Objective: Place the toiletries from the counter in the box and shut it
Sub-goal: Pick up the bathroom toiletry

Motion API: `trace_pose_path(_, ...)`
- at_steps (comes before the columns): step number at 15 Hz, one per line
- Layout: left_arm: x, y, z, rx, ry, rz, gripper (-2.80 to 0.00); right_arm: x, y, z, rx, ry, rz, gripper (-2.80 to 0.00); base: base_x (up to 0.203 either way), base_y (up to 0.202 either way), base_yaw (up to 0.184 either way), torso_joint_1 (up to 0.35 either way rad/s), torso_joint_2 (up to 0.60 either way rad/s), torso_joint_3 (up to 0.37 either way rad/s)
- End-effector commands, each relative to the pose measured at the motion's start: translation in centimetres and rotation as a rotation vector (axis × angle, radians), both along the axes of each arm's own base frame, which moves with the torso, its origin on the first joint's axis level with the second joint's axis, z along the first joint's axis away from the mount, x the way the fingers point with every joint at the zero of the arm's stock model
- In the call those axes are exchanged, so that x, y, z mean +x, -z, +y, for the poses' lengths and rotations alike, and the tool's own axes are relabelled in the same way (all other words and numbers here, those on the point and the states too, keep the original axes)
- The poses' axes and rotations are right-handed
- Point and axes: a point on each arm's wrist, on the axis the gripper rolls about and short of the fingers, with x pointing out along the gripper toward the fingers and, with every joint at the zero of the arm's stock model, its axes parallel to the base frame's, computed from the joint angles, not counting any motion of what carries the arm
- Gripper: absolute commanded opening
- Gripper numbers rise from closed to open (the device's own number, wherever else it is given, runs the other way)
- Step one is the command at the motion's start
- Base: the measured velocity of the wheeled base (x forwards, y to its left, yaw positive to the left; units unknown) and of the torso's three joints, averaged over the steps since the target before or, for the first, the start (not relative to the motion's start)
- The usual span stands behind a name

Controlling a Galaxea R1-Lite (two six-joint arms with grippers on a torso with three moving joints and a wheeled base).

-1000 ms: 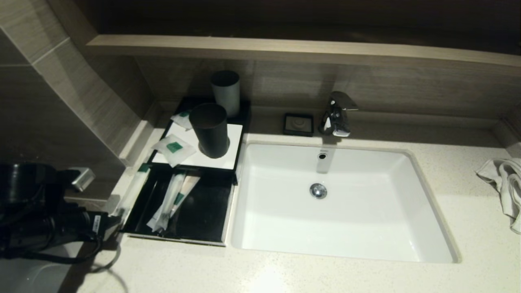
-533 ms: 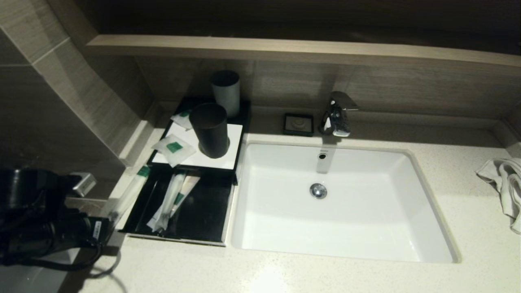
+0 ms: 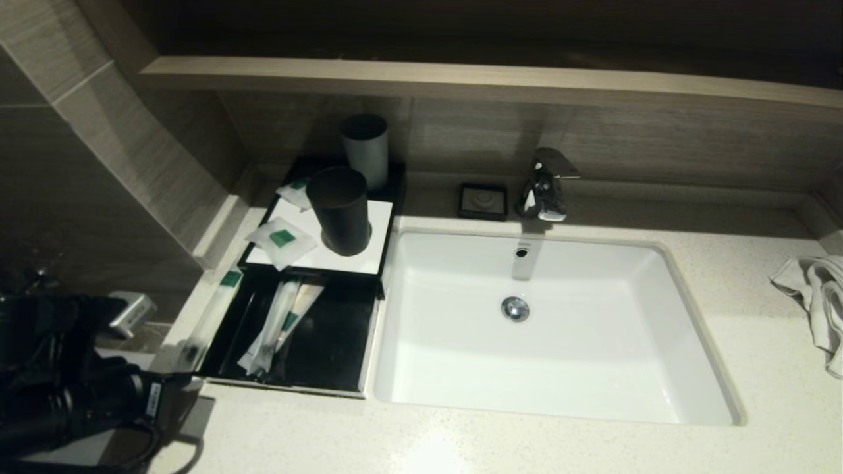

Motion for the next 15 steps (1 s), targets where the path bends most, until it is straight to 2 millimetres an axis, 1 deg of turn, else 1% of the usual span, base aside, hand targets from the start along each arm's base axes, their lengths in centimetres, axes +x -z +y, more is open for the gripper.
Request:
trace_pose_path(1, -1.2, -0.3, -0.4, 0.003, 0.017, -0.029, -2.80, 0.0, 0.0, 0.0, 0.001, 0.000, 0.000, -2.80, 0.000, 0.000, 0.000, 0.000, 0.00, 0.000)
trace_pose_path(3, -1.8, 0.0, -0.4, 0.003, 0.017, -0.022, -2.80, 0.0, 0.0, 0.0, 0.001, 0.000, 0.000, -2.80, 0.000, 0.000, 0.000, 0.000, 0.00, 0.000)
trace_pose_path(7, -1.1, -0.5, -0.2, 0.007, 0.002, -0.038, -2.80, 0.0, 0.0, 0.0, 0.001, 0.000, 0.000, -2.80, 0.000, 0.000, 0.000, 0.000, 0.00, 0.000)
trace_pose_path(11, 0.8, -0.7, 0.7, 0.014, -0.048, -0.028, -2.80, 0.0, 0.0, 0.0, 0.001, 0.000, 0.000, -2.80, 0.000, 0.000, 0.000, 0.000, 0.00, 0.000)
trace_pose_path(12, 1.3, -0.7, 0.9, 0.015, -0.054, -0.023, 0.00, 0.0, 0.0, 0.0, 0.001, 0.000, 0.000, -2.80, 0.000, 0.000, 0.000, 0.000, 0.00, 0.000)
trace_pose_path(15, 2.3, -0.5, 1.1, 0.017, -0.054, -0.014, 0.00, 0.0, 0.0, 0.0, 0.000, 0.000, 0.000, -2.80, 0.000, 0.000, 0.000, 0.000, 0.00, 0.000)
